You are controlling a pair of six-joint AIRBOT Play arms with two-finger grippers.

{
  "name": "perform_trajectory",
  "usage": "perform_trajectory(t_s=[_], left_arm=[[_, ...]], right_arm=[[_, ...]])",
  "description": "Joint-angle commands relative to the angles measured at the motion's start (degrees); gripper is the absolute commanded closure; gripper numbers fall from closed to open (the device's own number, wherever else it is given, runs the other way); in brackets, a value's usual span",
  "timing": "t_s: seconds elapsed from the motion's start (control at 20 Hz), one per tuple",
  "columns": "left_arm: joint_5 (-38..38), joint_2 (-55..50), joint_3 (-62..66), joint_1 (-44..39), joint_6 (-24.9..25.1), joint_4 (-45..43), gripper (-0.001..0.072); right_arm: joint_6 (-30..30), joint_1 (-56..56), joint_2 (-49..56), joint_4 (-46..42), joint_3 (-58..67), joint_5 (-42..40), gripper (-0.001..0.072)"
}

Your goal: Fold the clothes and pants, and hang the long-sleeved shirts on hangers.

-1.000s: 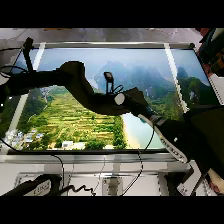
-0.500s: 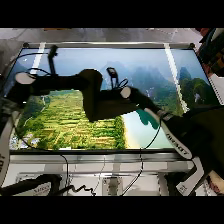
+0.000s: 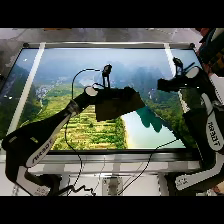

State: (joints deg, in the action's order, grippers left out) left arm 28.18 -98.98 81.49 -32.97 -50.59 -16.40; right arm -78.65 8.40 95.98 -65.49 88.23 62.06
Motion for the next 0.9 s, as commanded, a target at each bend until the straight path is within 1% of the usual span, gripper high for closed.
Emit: perform_trajectory(t_s=[0.0,0.05,0.1,0.25,0.55,0.7,0.75,0.8,0.85], left_arm=[[-3.54,-3.45,3.37,-1.97,-0.02,0.61,-0.0005],[-3.52,-3.17,3.37,-1.22,-0.02,0.61,-0.0005],[-3.48,-2.75,3.37,-0.31,-0.02,0.61,-0.0004],[-0.92,-1.27,3.37,3.17,-0.02,0.61,-0.0003],[11.43,-0.11,3.34,9.55,-0.04,0.48,-0.0003],[14.14,-0.11,3.34,12.61,0.00,-0.46,-0.0003],[15.23,-0.07,3.34,13.81,0.02,-2.12,-0.0003],[16.50,-0.04,3.34,14.84,0.00,-4.48,-0.0004],[18.43,0.04,3.34,15.98,-0.02,-6.97,-0.0003]], right_arm=[[0.09,7.17,-0.46,1.64,-1.46,4.00,0.0318],[0.09,7.21,-0.35,2.05,-1.84,3.41,0.0075],[0.07,6.88,0.02,3.21,-1.86,3.37,0.0007],[0.07,4.50,2.56,7.04,-1.86,2.84,0.0006],[0.17,-3.82,13.22,17.62,-1.66,3.06,0.0008],[0.37,-8.22,15.98,20.02,-1.68,3.41,0.0023],[0.83,-9.88,16.33,20.11,-1.68,3.26,0.0026],[2.21,-11.74,16.41,20.15,-1.68,3.04,0.0047],[3.04,-13.44,16.44,20.13,-1.68,2.64,0.0117]])
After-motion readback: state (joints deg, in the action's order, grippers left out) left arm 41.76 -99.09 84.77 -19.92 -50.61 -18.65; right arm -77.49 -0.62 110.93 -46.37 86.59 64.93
